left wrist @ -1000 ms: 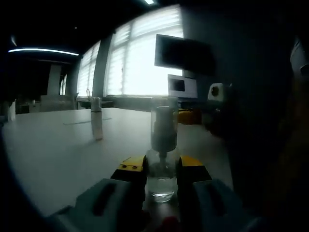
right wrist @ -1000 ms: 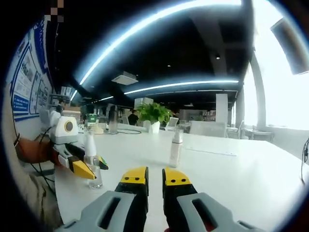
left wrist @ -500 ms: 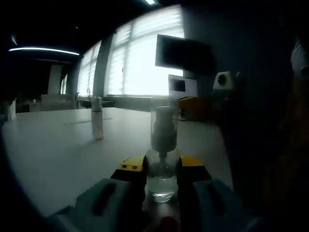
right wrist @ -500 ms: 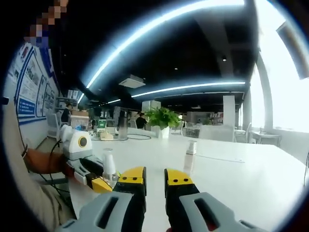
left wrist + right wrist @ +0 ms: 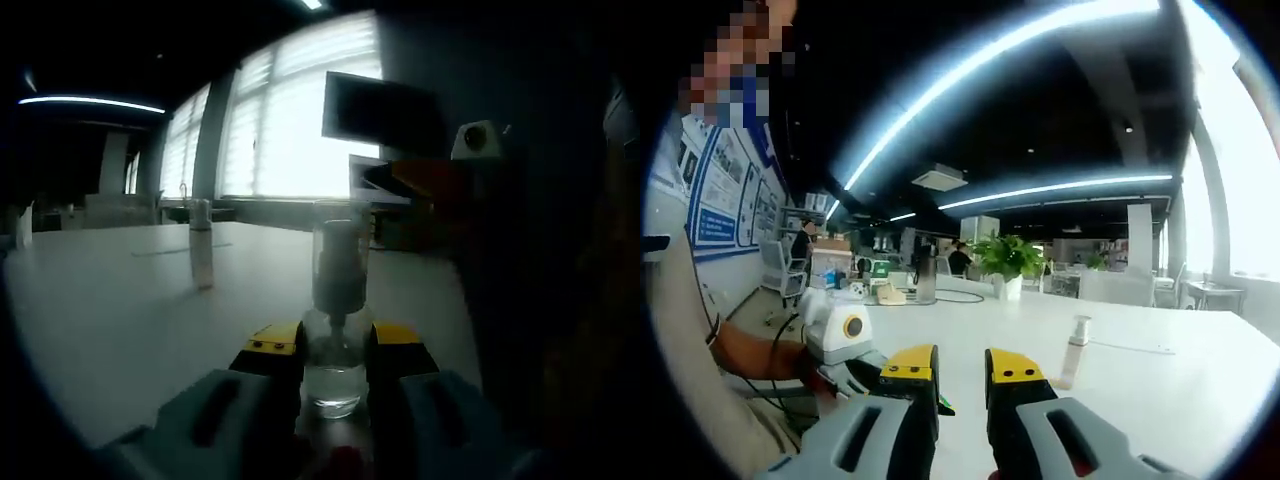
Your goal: Clamp pump bottle remove cover press pump head put on cover
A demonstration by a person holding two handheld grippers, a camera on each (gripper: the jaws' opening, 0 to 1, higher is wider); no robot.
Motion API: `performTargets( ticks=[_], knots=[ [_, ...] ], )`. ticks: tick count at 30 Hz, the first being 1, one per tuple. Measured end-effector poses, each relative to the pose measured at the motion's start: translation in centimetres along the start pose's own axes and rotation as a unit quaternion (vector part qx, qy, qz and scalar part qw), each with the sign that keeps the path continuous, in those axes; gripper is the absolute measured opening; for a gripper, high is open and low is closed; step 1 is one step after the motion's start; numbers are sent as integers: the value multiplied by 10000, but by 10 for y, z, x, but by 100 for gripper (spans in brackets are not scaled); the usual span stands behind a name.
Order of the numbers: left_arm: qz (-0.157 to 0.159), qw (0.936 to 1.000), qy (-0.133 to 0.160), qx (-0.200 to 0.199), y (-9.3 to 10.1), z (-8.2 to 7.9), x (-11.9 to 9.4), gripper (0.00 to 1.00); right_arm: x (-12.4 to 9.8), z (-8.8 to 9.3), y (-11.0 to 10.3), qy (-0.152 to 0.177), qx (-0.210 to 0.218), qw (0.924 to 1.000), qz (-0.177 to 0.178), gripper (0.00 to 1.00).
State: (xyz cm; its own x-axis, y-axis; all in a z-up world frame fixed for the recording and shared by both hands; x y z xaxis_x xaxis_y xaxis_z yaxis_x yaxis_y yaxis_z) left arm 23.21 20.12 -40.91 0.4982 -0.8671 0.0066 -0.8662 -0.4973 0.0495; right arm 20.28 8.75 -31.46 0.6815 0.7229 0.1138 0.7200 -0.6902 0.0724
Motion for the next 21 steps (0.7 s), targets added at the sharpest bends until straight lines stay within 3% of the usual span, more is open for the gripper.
performTargets(
  ticks=[10,21],
  knots=[
    [-10,10000,1,-5,0,0,0,16,11,-2,-15,-67,35,9997,-234,16],
    [-14,10000,0,-10,-1,1,0,16,24,8,-23,-236,79,9988,-425,19]
  ],
)
Point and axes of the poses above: the point that each gripper's makers call its tool centre point, and the gripper's own axes: x roughly forward along the fingers, y roughly to its right, z roughly out of its underside, the point moved 5 cm from there along -x, roughly backward along the fingers, and after that the axes turned 4 degrees about y, right-handed, at the moved point
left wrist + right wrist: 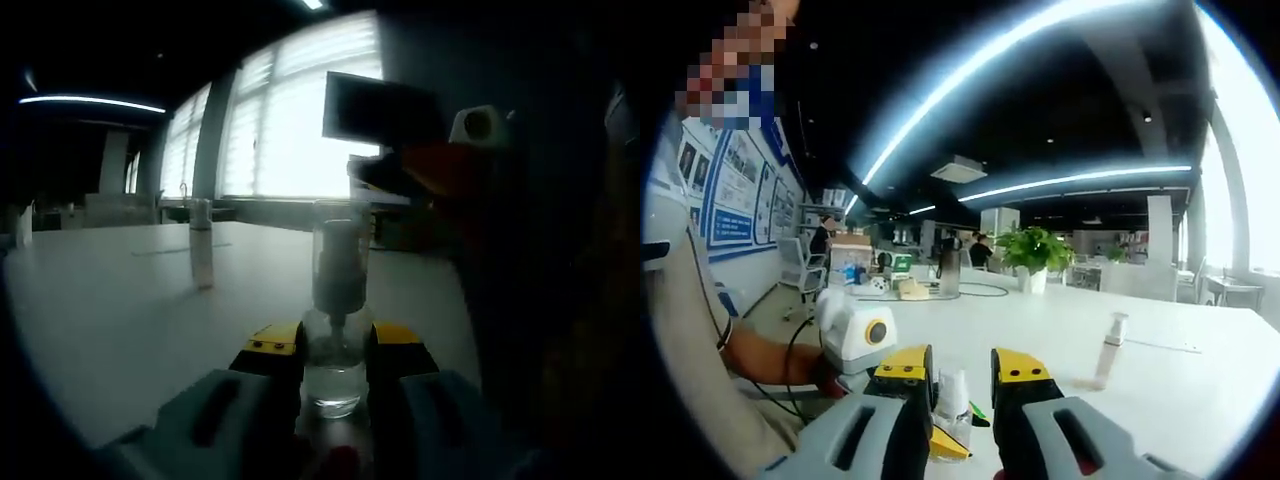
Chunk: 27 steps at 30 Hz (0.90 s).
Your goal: Clamp pump bottle remove cover press pump head put on cover
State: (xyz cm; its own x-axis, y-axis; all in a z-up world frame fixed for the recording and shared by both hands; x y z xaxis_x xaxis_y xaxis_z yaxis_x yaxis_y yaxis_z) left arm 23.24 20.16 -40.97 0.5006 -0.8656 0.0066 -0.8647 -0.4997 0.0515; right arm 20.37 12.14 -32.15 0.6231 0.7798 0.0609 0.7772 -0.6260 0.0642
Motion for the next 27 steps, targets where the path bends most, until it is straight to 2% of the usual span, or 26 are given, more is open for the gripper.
performTargets(
  ticks=[17,27],
  knots=[
    [-18,10000,-1,-16,1,0,1,16,18,21,-6,-330,189,9990,-220,22],
    [-25,10000,-5,6,2,0,1,16,29,26,-8,-443,286,9983,-238,22]
  ],
)
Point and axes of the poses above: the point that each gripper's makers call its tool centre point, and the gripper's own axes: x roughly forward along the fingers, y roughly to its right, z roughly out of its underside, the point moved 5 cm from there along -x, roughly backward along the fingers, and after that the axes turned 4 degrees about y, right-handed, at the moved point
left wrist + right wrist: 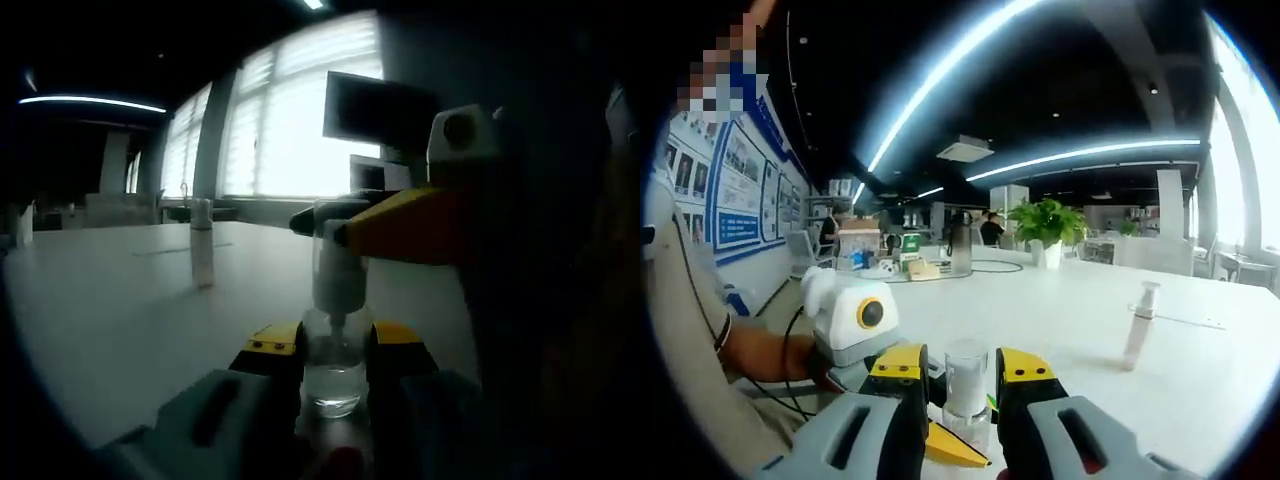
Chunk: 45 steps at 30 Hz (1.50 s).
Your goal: Clamp pump bottle remove cover press pump head put on cover
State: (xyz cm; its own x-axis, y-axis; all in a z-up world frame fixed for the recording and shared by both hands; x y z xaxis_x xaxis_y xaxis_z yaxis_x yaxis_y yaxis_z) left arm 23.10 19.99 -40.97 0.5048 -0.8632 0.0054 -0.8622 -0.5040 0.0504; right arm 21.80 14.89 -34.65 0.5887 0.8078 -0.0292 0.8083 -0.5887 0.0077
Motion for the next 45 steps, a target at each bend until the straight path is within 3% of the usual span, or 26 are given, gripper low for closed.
performTargets(
  ticks=[9,45],
  knots=[
    [-1,10000,-6,32,0,0,0,16,-1,3,1,-95,-4,9999,86,13],
    [25,10000,-75,-41,0,1,1,14,4,3,2,-61,-6,10000,27,10]
  ],
)
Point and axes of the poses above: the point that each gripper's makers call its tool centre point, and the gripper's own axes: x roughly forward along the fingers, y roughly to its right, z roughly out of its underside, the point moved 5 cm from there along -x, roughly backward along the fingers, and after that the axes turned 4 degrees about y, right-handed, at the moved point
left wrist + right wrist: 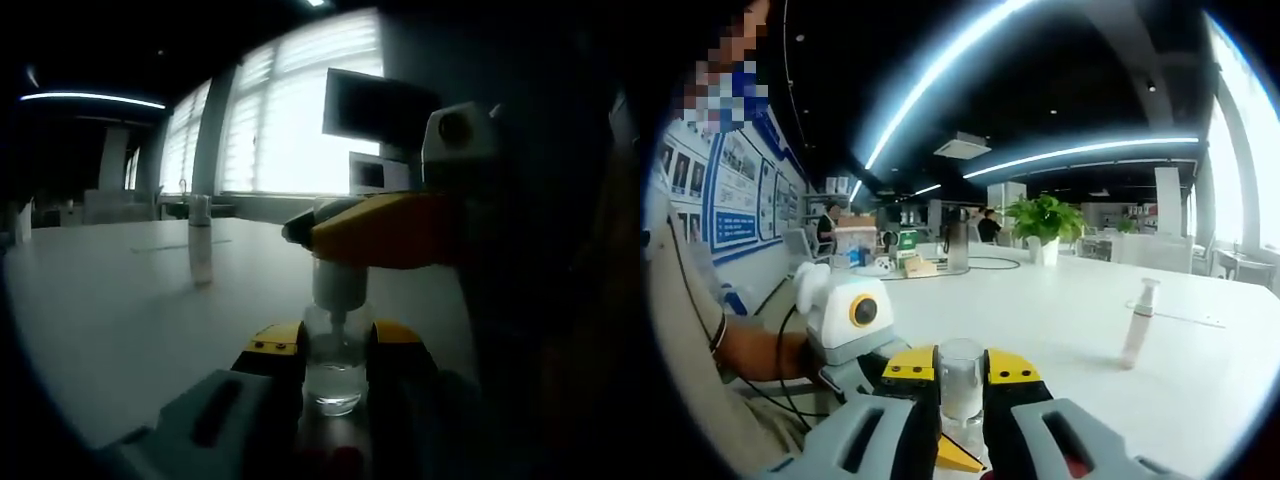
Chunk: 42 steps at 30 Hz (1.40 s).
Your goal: Clamp pump bottle remove cover press pump head put on cover
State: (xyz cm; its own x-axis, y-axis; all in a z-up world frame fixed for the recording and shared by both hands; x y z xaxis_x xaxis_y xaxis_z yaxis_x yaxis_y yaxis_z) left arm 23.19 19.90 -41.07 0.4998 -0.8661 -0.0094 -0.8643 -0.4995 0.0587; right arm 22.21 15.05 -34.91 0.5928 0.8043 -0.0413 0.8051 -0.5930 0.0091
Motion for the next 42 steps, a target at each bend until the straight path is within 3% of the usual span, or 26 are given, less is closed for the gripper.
performTargets(
  ticks=[15,17,18,20,22,34,42],
  knots=[
    [52,9999,-13,87,1,0,-1,13,-2,-1,-1,-57,-143,9997,-199,9],
    [84,9999,-19,83,1,0,-1,13,-6,-23,-3,688,-28,9971,-320,8],
    [120,9999,-32,91,2,0,-1,13,-14,-41,-5,931,421,9931,-567,8],
    [129,9999,-24,99,2,-1,0,13,-19,-55,12,639,-143,9978,-126,8],
    [120,9999,-19,90,2,-1,0,14,-21,-63,13,711,27,9972,-246,9],
    [30,9999,3,111,0,-2,0,14,-30,-51,26,683,28,9976,51,9],
    [28,9999,10,138,0,-2,0,14,-44,-47,51,753,101,9961,445,10]
  ],
)
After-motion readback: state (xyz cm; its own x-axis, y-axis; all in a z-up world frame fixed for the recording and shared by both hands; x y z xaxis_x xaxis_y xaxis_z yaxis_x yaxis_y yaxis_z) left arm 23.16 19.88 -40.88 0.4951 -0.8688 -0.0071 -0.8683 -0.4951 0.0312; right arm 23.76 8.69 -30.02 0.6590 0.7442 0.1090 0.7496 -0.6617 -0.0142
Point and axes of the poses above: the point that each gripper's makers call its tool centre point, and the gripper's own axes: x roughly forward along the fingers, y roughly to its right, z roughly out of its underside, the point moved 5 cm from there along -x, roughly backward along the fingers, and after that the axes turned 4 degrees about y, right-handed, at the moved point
